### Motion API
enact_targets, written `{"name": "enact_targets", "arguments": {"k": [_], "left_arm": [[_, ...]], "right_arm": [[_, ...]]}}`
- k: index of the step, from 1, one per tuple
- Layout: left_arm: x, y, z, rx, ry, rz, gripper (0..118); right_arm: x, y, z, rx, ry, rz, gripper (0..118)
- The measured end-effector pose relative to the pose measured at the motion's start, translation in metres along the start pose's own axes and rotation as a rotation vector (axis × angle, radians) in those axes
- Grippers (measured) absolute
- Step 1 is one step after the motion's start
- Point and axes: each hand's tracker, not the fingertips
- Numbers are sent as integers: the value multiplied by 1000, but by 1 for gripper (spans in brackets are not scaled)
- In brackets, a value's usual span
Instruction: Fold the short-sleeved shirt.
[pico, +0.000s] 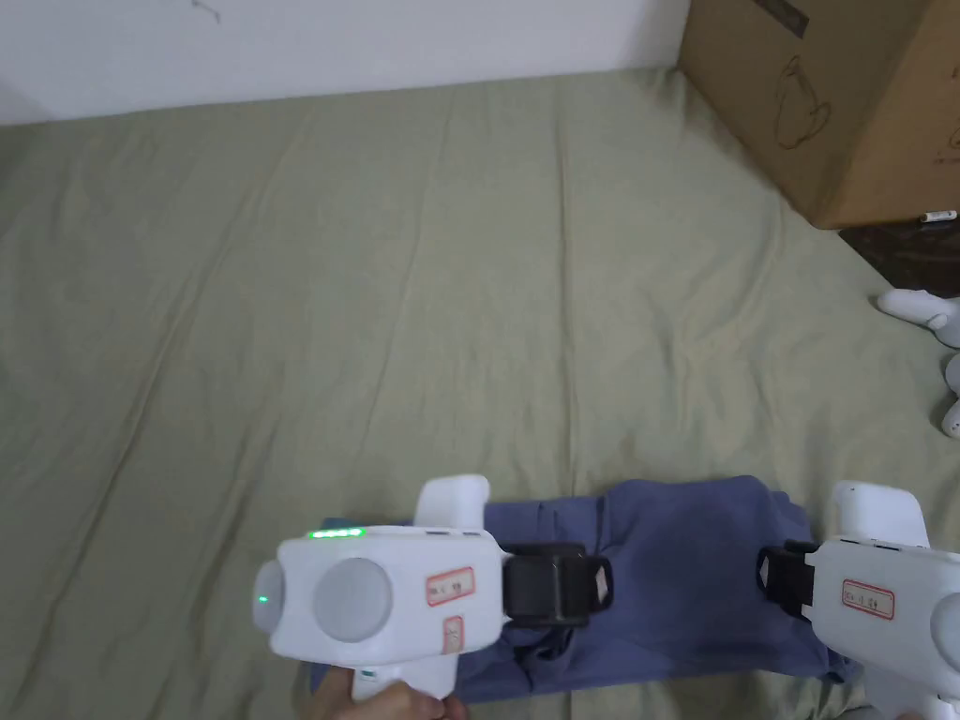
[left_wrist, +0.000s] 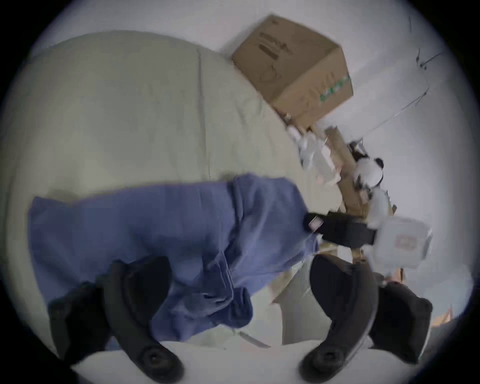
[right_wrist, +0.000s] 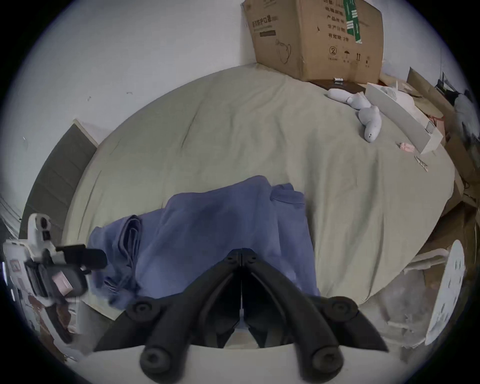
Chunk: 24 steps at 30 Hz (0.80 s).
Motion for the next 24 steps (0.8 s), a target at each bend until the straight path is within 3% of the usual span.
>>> {"name": "enact_targets", "arguments": {"k": [2, 3, 5, 6, 10, 14, 18, 24], "left_arm": [[1, 8, 25, 52, 7, -19, 90], [-1, 12, 35, 78, 12, -12, 75], [-11, 15, 52, 100, 28, 56, 13], [-19, 14, 56, 86, 36, 88, 3], [-41, 0, 45, 39, 174, 100, 3], [-43, -22, 7, -69, 135, 103, 3], [-16, -37, -27, -146, 104, -12, 3], [5, -46, -43, -200, -70, 58, 3]], "right_arm": [[-1, 1, 1, 13, 13, -9, 1], [-2, 2, 2, 18, 16, -10, 1], [-3, 2, 1, 24, 24, -9, 1], [-4, 2, 1, 25, 29, -8, 1], [-14, -5, 3, 21, 50, 0, 1], [-15, -9, -1, 11, 67, 2, 1], [-12, -9, -4, 3, 77, -14, 1], [-8, -9, -6, -14, 102, -33, 1]]}}
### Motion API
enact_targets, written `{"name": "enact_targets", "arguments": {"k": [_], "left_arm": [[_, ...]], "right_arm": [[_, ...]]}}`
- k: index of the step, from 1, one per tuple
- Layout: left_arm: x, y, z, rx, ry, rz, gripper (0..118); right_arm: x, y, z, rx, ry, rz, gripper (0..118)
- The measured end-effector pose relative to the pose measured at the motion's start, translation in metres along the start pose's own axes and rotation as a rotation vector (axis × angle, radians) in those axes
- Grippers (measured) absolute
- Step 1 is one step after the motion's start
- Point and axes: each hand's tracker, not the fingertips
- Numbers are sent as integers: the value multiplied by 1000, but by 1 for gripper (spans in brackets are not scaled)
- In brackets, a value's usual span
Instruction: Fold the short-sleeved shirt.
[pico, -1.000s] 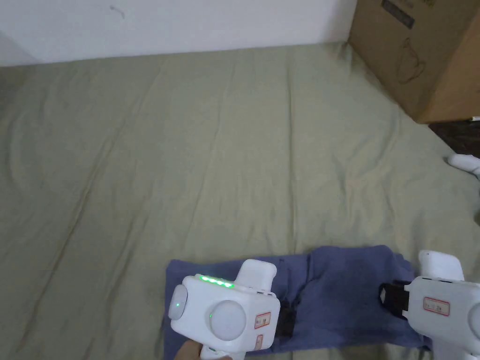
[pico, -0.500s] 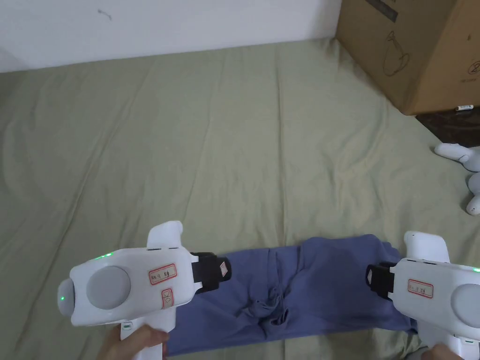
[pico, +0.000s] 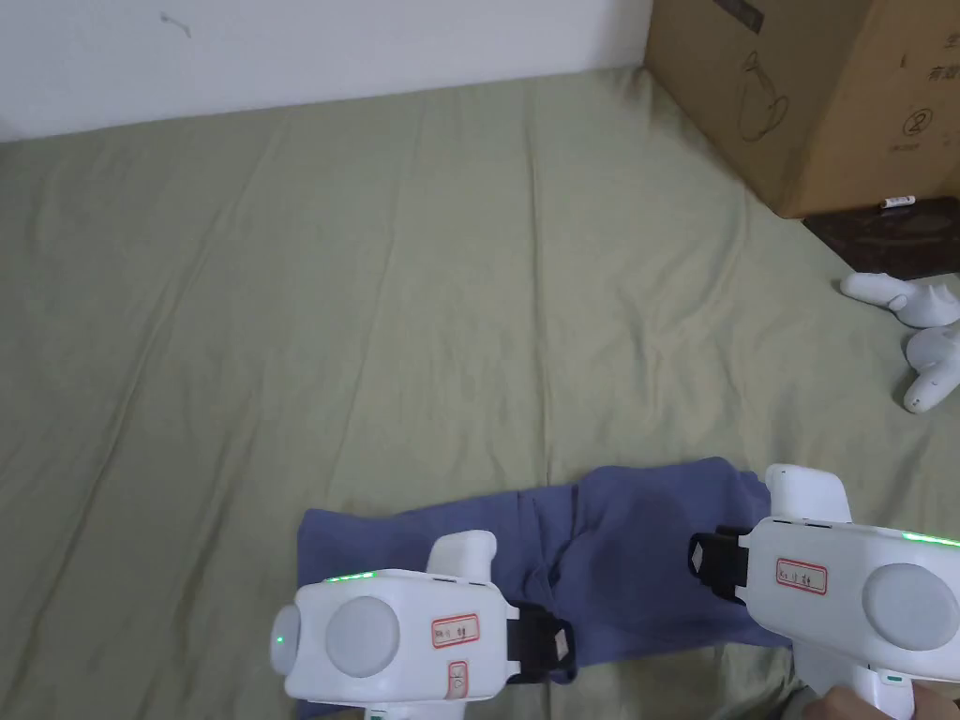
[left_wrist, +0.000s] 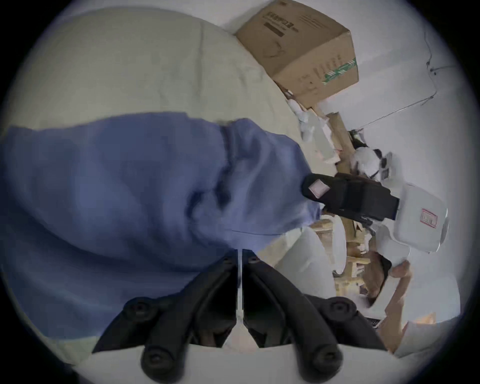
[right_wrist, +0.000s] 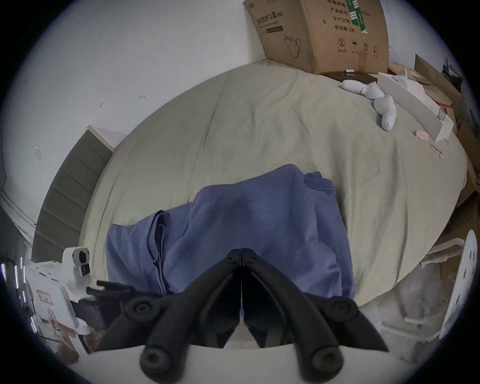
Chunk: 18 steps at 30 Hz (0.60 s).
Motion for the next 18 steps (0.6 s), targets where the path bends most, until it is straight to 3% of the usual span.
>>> {"name": "enact_targets", "arguments": {"k": [3, 7, 15, 18], "left_arm": [[7, -7, -17, -57, 94, -89, 3], [8, -7, 0, -25, 25, -64, 3], [-31, 12, 122, 267, -8, 21, 3], [-67, 3, 158, 337, 87, 72, 3]], "right_arm": [[0, 0, -1, -3, -7, 2, 1], [-2, 2, 5, 5, -14, 11, 1], [-23, 13, 17, 39, -14, 51, 1], [-37, 14, 17, 43, -5, 72, 1]]}}
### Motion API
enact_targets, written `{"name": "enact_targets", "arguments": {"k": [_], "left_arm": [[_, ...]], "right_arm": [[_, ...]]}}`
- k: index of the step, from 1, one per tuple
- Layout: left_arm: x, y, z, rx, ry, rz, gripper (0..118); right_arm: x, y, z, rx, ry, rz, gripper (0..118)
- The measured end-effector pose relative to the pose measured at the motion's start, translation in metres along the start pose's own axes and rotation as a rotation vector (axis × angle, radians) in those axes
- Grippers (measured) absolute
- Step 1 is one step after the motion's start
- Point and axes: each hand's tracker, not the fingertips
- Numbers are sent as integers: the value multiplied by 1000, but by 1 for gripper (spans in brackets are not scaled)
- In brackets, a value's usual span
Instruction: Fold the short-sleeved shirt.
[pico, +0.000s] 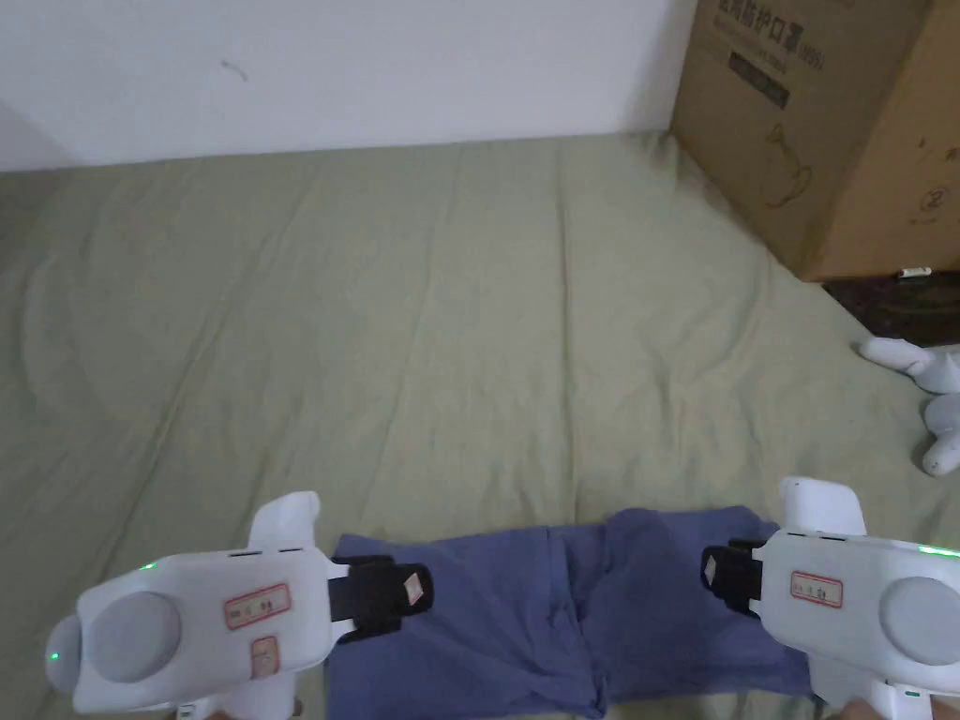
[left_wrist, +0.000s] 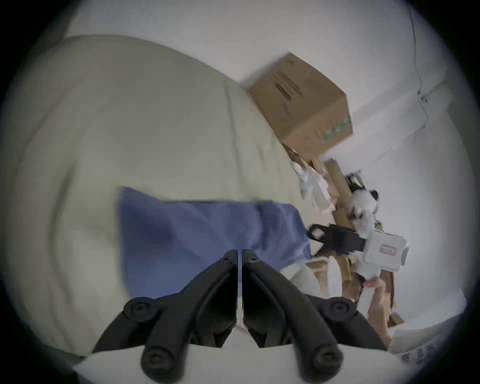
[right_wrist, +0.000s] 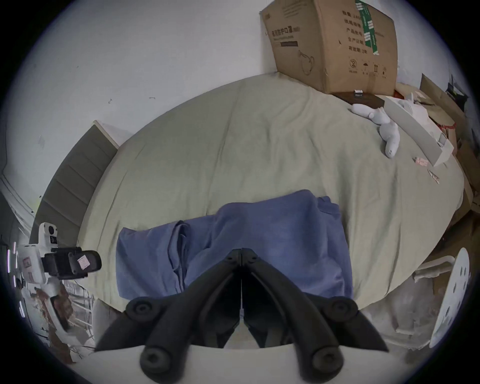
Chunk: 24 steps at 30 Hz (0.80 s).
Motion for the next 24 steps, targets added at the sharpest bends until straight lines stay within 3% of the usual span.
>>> {"name": "enact_targets", "arguments": {"k": [3, 5, 6, 7, 8, 9, 18, 19, 20, 21, 24], "left_arm": [[-40, -8, 14, -21, 69, 41, 3], [-60, -18, 15, -39, 87, 89, 18], [-70, -22, 14, -54, 91, 116, 36], [-78, -26, 11, -65, 82, 152, 72], [-84, -29, 8, -70, 66, 166, 94], [-86, -30, 4, -79, 58, 171, 103], [-104, -9, -44, -83, -114, 280, 101], [-107, -6, -51, -90, -126, 274, 90], [-109, -5, -54, -92, -129, 275, 58], [-109, -4, -54, -90, -135, 270, 7], [-120, -3, -66, -133, -65, 224, 7]], "right_arm": [[-13, -1, -5, -12, 17, 18, 1], [-23, -3, -9, -27, 25, 37, 1], [-28, -4, -11, -35, 28, 51, 1], [-33, -4, -13, -43, 29, 64, 1], [-37, -4, -16, -53, 29, 76, 1], [-41, -4, -19, -67, 34, 91, 1], [-60, 4, -30, -94, 42, 132, 1], [-60, 4, -32, -102, 42, 134, 1], [-60, 4, -34, -110, 42, 136, 1], [-60, 3, -36, -118, 41, 139, 1], [-60, 0, -41, -142, 35, 145, 1]]}}
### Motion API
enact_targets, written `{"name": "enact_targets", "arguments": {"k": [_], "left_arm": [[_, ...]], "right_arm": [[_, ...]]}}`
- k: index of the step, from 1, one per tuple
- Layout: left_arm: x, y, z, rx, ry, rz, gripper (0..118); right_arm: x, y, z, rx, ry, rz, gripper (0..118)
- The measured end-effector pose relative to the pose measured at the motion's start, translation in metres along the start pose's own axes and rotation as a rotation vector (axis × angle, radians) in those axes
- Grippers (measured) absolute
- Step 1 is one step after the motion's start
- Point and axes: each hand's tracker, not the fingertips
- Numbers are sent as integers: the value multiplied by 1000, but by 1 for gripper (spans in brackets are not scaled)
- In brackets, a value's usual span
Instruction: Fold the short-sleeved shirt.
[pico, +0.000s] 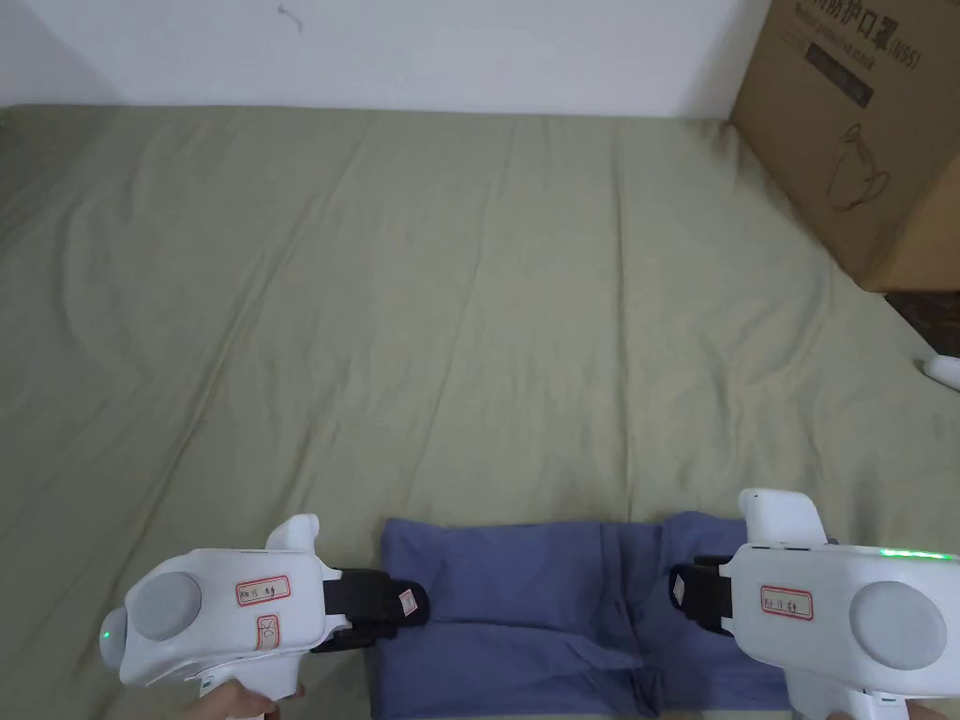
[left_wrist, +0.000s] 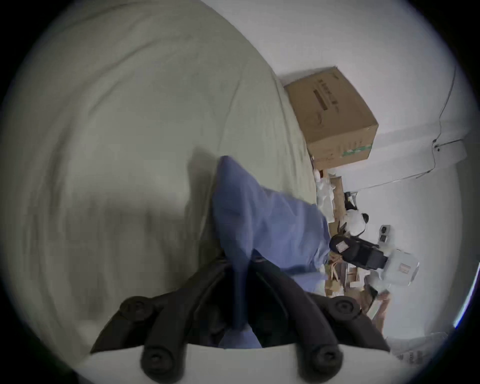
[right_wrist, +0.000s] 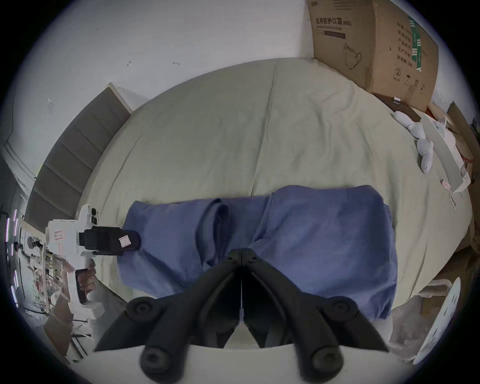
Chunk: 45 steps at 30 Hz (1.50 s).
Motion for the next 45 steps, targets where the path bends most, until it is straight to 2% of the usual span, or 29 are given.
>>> {"name": "enact_targets", "arguments": {"k": [4, 10, 16, 21, 25, 28, 31, 35, 38, 40, 45], "left_arm": [[-1, 2, 17, 17, -155, 31, 7], [-12, 3, 50, 15, -161, 2, 7], [-53, 8, 130, 87, -54, 19, 7], [-73, 5, 193, 123, 117, 37, 7], [-68, 2, 212, 135, 133, 52, 7], [-46, 2, 211, 145, 168, 50, 7], [-15, 4, 205, 163, 301, 51, 7], [48, 5, 202, 191, 230, -12, 7], [100, 9, 191, 171, 274, -79, 7], [133, 10, 178, 164, 296, -141, 7], [187, 11, 113, 71, 267, -198, 7]], "right_arm": [[-2, -1, -8, -28, -13, -4, 1], [-9, 2, -11, -37, -5, -16, 1], [-18, 3, -14, -37, 21, -22, 1], [-25, -1, -19, -48, 28, -12, 1], [-27, -5, -23, -58, 36, -14, 1], [-25, -8, -23, -62, 45, -15, 1], [-18, -10, -19, -53, 58, -31, 1], [2, -12, -10, -38, 69, -51, 1], [21, -12, -2, -20, 69, -67, 1], [35, -12, 4, -11, 73, -84, 1], [66, -18, 14, 12, 59, -114, 1]]}}
